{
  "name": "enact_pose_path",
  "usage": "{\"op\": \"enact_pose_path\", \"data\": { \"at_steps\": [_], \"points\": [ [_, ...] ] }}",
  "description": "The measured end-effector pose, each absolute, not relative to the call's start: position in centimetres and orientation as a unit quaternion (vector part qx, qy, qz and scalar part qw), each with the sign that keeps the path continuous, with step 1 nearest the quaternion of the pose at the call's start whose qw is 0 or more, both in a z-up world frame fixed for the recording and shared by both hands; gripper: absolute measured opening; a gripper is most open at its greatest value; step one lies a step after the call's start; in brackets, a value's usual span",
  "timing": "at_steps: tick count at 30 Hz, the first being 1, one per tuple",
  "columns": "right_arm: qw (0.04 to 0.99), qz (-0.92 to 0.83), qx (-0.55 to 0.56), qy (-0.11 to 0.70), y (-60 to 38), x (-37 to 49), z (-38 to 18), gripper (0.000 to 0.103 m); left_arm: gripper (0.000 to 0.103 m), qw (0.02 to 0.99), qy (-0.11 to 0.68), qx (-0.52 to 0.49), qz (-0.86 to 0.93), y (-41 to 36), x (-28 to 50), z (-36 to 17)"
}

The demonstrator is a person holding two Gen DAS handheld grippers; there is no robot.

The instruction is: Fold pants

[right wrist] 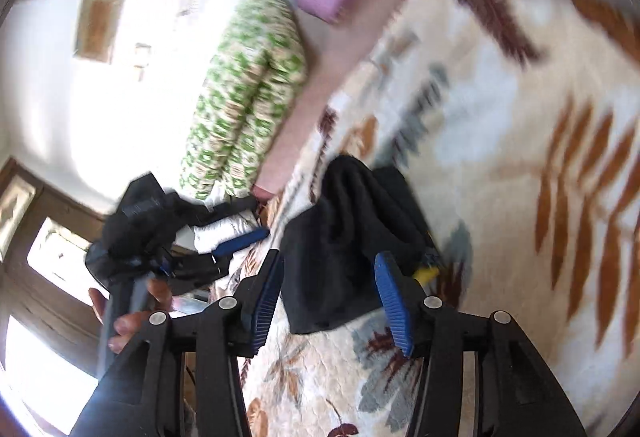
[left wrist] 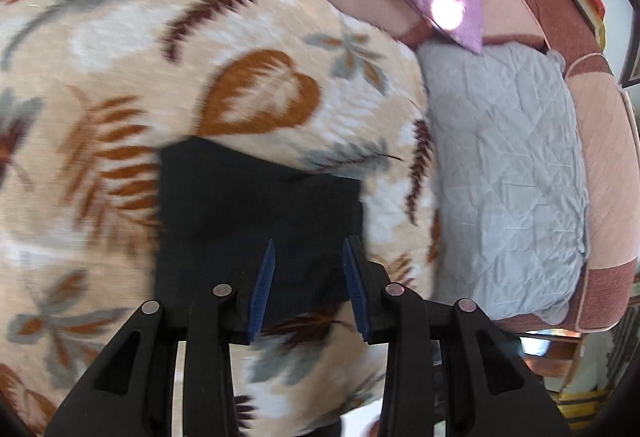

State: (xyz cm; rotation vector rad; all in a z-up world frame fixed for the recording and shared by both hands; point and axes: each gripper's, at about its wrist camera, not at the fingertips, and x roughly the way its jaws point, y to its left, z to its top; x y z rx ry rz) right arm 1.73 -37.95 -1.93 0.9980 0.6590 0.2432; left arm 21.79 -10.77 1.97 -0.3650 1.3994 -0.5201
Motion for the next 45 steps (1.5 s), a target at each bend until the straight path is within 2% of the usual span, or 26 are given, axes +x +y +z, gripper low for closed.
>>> {"op": "enact_pose_path", "data": {
  "at_steps": [2, 4, 6, 7, 17, 24, 29, 34, 38, 42, 45],
  "points": [
    [0.831, 0.109, 0.441, 0.321, -37.9, 2.6, -0.8, 0.066, 0.033, 0.724, 0.628, -0.179, -0.222, -8.0, 21.4, 1.4],
    [0.842, 0.101, 0.404, 0.342, -37.7, 4.3, 0.0, 0.069, 0.042, 0.724, 0.628, -0.195, -0.208, -5.5, 21.1, 0.5],
    [0.845, 0.093, 0.376, 0.370, -37.2, 6.0, 0.2, 0.070, 0.046, 0.721, 0.632, -0.210, -0.192, -3.8, 21.1, -0.8],
    [0.841, 0.097, 0.363, 0.390, -36.9, 7.2, 0.1, 0.074, 0.046, 0.719, 0.634, -0.214, -0.188, -3.4, 21.1, -1.4],
    [0.823, 0.092, 0.267, 0.493, -34.9, 12.6, -3.0, 0.075, 0.046, 0.708, 0.643, -0.200, -0.211, -4.9, 21.4, -3.7],
    [0.815, 0.069, 0.298, 0.492, -37.5, 12.7, -4.6, 0.075, 0.046, 0.707, 0.640, -0.209, -0.214, -4.8, 22.8, -3.5],
    [0.818, 0.096, 0.297, 0.484, -36.9, 12.4, -3.6, 0.075, 0.046, 0.712, 0.645, -0.192, -0.198, -5.5, 25.3, -3.6],
    [0.835, 0.145, 0.296, 0.441, -36.1, 10.6, -0.7, 0.075, 0.046, 0.713, 0.652, -0.174, -0.191, -6.7, 27.0, -4.4],
    [0.853, 0.111, 0.265, 0.436, -36.1, 9.9, 0.2, 0.075, 0.046, 0.707, 0.666, -0.148, -0.184, -8.1, 28.1, -5.5],
    [0.834, 0.117, 0.259, 0.472, -35.8, 11.3, -1.9, 0.075, 0.046, 0.722, 0.658, -0.116, -0.178, -8.8, 28.3, -5.4],
    [0.840, 0.107, 0.245, 0.471, -35.7, 11.9, -3.1, 0.074, 0.045, 0.762, 0.626, -0.041, -0.160, -9.9, 28.2, -5.1]
  ]
}}
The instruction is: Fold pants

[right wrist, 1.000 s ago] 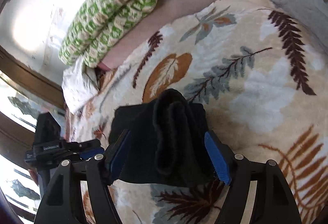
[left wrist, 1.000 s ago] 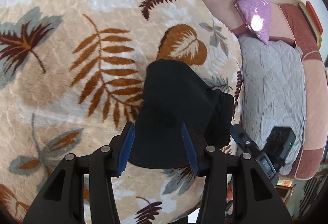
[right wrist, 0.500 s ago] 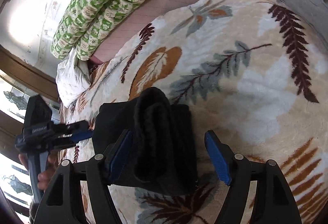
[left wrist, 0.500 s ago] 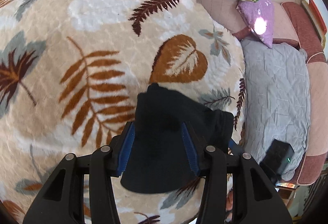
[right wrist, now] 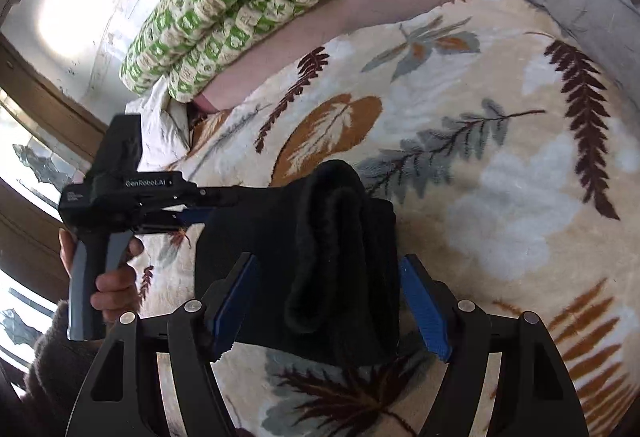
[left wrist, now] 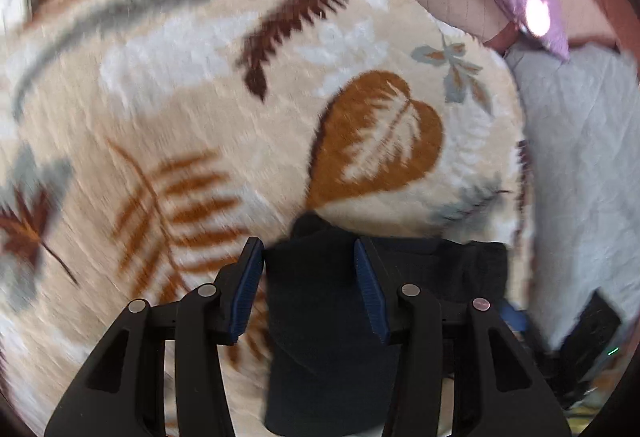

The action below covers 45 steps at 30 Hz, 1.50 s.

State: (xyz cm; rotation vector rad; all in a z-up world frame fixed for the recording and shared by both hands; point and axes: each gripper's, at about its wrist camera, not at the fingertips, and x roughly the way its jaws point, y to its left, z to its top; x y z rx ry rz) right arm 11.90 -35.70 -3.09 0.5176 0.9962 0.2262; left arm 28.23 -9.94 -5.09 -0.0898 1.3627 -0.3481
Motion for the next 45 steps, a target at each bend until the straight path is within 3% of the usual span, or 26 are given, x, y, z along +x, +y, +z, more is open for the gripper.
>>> {"op": "enact_pose_path", "data": {
  "at_steps": [7, 18, 25, 32, 38, 39, 42, 45],
  "points": [
    [0.829, 0.066, 0.257, 0.493, -37.9, 11.6, -6.8, 0.071, 0.045, 0.796, 0.582, 0.074, -0.148, -12.0, 27.1, -6.7],
    [0.813, 0.141, 0.310, 0.473, -37.9, 11.6, -3.4, 0.075, 0.045, 0.722, 0.637, -0.143, -0.231, -5.9, 23.7, -3.1],
    [0.792, 0.135, 0.304, 0.513, -37.1, 13.3, -5.1, 0.075, 0.045, 0.720, 0.650, -0.114, -0.216, -7.5, 21.5, -5.5],
    [0.768, 0.164, 0.317, 0.532, -37.0, 14.2, -7.4, 0.076, 0.045, 0.737, 0.619, -0.129, -0.237, -5.4, 21.5, -4.5],
    [0.747, 0.198, 0.351, 0.528, -37.4, 14.2, -8.6, 0.082, 0.046, 0.701, 0.644, -0.121, -0.280, -6.5, 21.6, -6.2],
    [0.745, 0.202, 0.353, 0.528, -37.4, 14.2, -8.6, 0.082, 0.047, 0.704, 0.646, -0.106, -0.276, -7.2, 21.6, -6.6],
    [0.740, 0.215, 0.350, 0.532, -37.4, 14.1, -8.6, 0.083, 0.067, 0.711, 0.643, -0.100, -0.267, -7.5, 21.6, -7.3],
    [0.737, 0.228, 0.337, 0.540, -37.1, 14.1, -8.5, 0.083, 0.068, 0.699, 0.651, -0.131, -0.265, -7.0, 21.9, -8.3]
  ]
}}
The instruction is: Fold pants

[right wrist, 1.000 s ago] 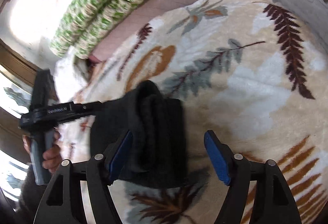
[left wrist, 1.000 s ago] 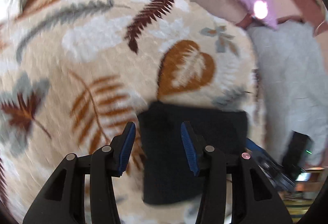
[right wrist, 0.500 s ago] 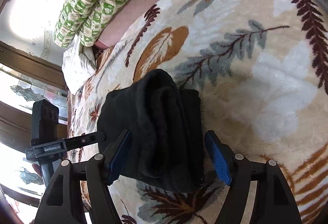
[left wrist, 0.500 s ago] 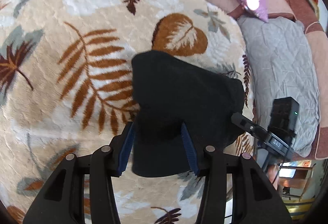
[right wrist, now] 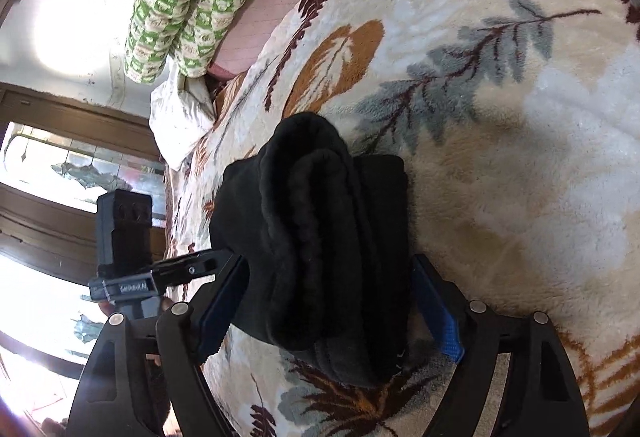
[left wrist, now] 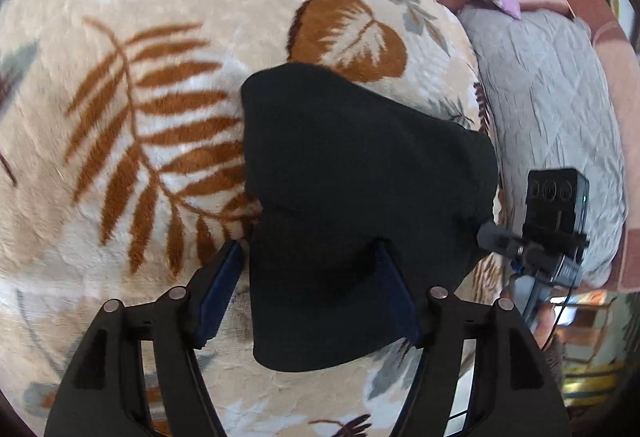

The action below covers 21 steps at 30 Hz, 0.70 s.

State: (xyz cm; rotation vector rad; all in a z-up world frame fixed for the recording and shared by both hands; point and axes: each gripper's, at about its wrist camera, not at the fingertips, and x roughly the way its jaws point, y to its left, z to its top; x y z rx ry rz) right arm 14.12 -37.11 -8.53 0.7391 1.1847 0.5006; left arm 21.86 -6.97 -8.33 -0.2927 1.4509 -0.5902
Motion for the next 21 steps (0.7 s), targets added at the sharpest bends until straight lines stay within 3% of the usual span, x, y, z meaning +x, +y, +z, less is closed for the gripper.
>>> {"op": "enact_pose_path", "data": {
  "at_steps": [4, 7, 8, 9, 10, 11, 13, 16, 21],
  "points": [
    [0.737, 0.236, 0.319, 0.548, -36.5, 14.4, -8.6, 0.084, 0.070, 0.685, 0.652, -0.190, -0.264, -5.9, 22.4, -9.0],
    [0.740, 0.238, 0.303, 0.551, -35.9, 14.6, -8.5, 0.084, 0.072, 0.693, 0.646, -0.157, -0.279, -7.2, 21.8, -8.5],
    [0.743, 0.234, 0.302, 0.549, -35.8, 14.6, -8.5, 0.080, 0.068, 0.692, 0.643, -0.151, -0.292, -7.6, 21.5, -8.3],
    [0.746, 0.230, 0.304, 0.546, -35.9, 14.5, -8.6, 0.075, 0.056, 0.686, 0.641, -0.160, -0.304, -7.8, 21.1, -8.0],
    [0.748, 0.227, 0.305, 0.544, -35.9, 14.3, -8.7, 0.060, 0.045, 0.681, 0.640, -0.172, -0.313, -7.8, 20.9, -8.0],
    [0.750, 0.222, 0.304, 0.543, -36.1, 14.2, -8.8, 0.053, 0.040, 0.678, 0.638, -0.179, -0.319, -7.8, 20.7, -7.8],
    [0.757, 0.215, 0.304, 0.537, -36.5, 13.7, -8.8, 0.044, 0.026, 0.682, 0.633, -0.181, -0.318, -7.6, 20.4, -7.4],
    [0.766, 0.205, 0.310, 0.524, -36.7, 12.8, -8.2, 0.037, 0.019, 0.688, 0.628, -0.181, -0.316, -7.2, 19.8, -6.4],
    [0.780, 0.202, 0.295, 0.514, -34.9, 11.1, -5.6, 0.035, 0.019, 0.713, 0.613, -0.141, -0.309, -6.5, 17.8, -4.1]
  ]
}}
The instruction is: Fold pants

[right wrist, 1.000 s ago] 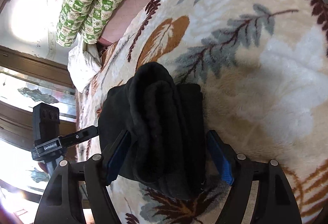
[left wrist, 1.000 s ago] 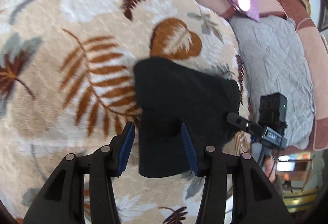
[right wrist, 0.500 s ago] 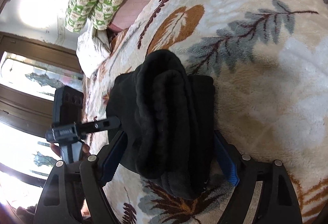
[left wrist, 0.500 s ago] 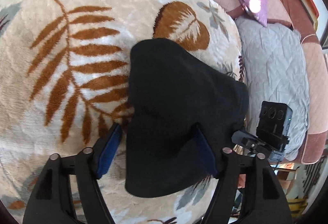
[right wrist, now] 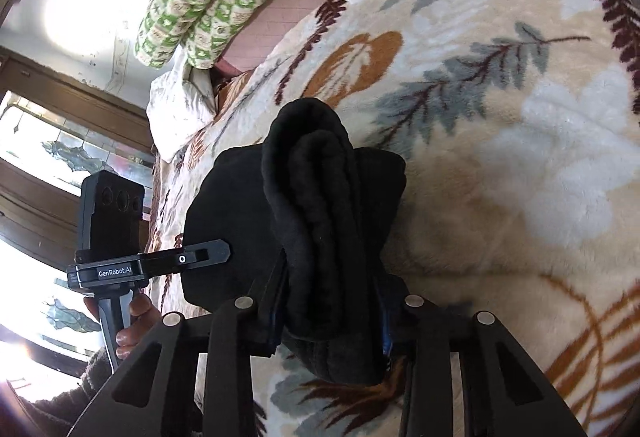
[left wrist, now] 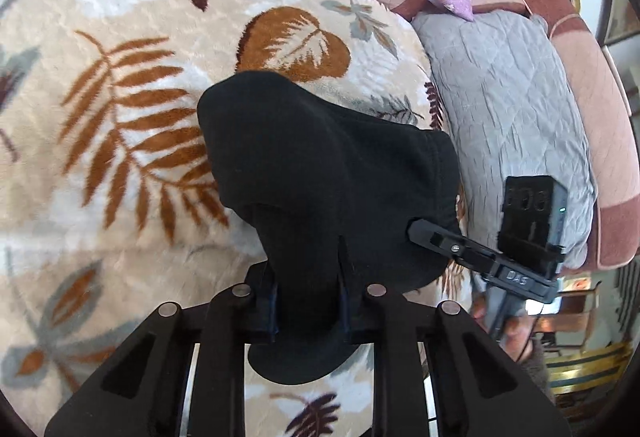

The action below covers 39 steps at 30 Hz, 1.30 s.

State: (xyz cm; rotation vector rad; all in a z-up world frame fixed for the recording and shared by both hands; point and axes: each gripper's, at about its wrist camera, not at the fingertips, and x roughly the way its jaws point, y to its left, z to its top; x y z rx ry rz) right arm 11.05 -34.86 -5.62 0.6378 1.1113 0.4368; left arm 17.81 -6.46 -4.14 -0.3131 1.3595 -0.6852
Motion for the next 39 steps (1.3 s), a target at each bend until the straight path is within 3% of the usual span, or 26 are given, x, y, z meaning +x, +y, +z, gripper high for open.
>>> {"op": "enact_pose_path", "data": {
  "at_steps": [12, 21, 23, 26, 31, 35, 39],
  "points": [
    [0.789, 0.241, 0.268, 0.497, -21.1, 10.3, -0.7, 0.034, 0.019, 0.776, 0.566, -0.135, -0.242, 7.1, 14.9, 0.7],
    [0.772, 0.255, 0.274, 0.514, -9.4, 11.2, -5.2, 0.034, 0.020, 0.777, 0.597, -0.117, -0.162, 15.7, 14.9, -4.0],
    [0.784, 0.237, 0.253, 0.515, -8.4, 11.2, -6.0, 0.037, 0.023, 0.773, 0.603, -0.107, -0.166, 15.8, 14.8, -5.3],
    [0.790, 0.221, 0.259, 0.511, -9.0, 11.0, -6.7, 0.049, 0.036, 0.783, 0.593, -0.077, -0.173, 15.7, 14.3, -5.6],
    [0.781, 0.201, 0.300, 0.510, -12.1, 10.3, -7.8, 0.061, 0.062, 0.787, 0.589, -0.062, -0.172, 16.5, 14.0, -6.0],
    [0.775, 0.193, 0.323, 0.507, -12.8, 9.5, -7.9, 0.063, 0.062, 0.776, 0.602, -0.114, -0.150, 18.4, 13.8, -5.9],
    [0.794, 0.176, 0.343, 0.470, -13.8, 7.2, -4.7, 0.063, 0.062, 0.803, 0.577, -0.096, -0.114, 18.8, 11.5, -3.8]
  ]
}}
